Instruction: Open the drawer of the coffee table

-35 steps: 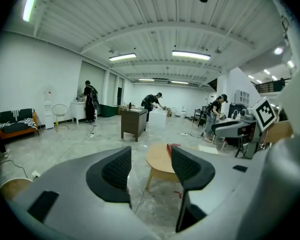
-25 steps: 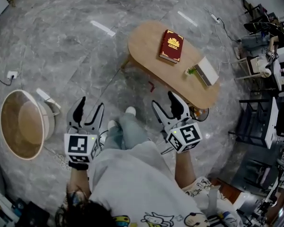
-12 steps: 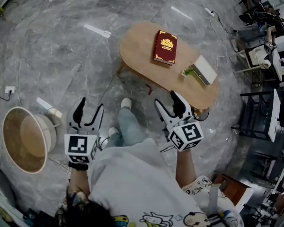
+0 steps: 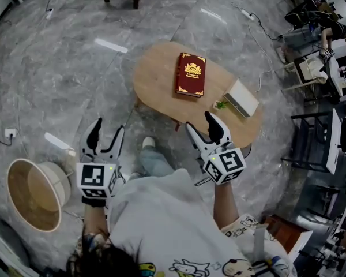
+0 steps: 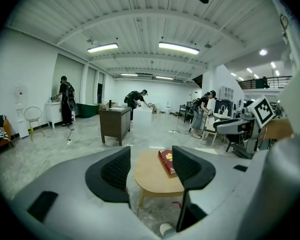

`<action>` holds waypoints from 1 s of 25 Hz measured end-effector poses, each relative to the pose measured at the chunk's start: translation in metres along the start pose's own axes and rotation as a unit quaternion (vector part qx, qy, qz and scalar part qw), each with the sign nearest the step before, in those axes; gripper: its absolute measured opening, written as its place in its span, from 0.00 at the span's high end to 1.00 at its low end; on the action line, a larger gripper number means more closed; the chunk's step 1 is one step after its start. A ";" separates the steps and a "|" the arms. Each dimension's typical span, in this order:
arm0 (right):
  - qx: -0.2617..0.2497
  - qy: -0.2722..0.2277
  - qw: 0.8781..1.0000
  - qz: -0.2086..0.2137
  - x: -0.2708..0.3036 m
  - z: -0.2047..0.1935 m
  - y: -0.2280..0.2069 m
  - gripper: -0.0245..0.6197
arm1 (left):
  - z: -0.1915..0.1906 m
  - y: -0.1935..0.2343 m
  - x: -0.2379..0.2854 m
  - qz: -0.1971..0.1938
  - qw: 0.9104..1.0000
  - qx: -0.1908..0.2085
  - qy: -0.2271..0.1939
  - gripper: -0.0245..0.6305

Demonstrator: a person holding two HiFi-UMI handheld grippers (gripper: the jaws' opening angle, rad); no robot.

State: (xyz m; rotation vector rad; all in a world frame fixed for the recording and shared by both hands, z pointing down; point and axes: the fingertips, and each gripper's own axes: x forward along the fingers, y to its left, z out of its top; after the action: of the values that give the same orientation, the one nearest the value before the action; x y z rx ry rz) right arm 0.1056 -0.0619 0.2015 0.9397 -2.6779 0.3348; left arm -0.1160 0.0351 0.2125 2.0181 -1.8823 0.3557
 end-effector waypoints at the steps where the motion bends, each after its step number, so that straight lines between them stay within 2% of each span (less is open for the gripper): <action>1: -0.001 -0.001 1.000 0.000 0.005 0.004 -0.007 0.57 | 0.005 0.000 0.009 -0.001 1.000 0.003 -0.002 0.60; 7: -0.004 -0.004 1.000 -0.003 0.027 0.019 -0.041 0.57 | 0.028 -0.003 0.056 -0.012 1.000 0.013 -0.001 0.60; 12: 0.001 -0.004 1.000 -0.008 0.033 0.019 -0.054 0.57 | 0.030 -0.006 0.076 -0.025 0.999 0.022 0.007 0.60; 25: 0.022 0.006 0.998 -0.050 0.048 0.014 -0.036 0.57 | 0.022 0.002 0.099 -0.099 0.994 0.041 0.036 0.60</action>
State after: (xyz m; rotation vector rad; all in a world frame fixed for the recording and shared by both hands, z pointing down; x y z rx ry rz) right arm 0.0894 -0.1211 0.2089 1.0767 -2.6118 0.3782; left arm -0.1114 -0.0639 0.2343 2.1928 -1.6317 0.4524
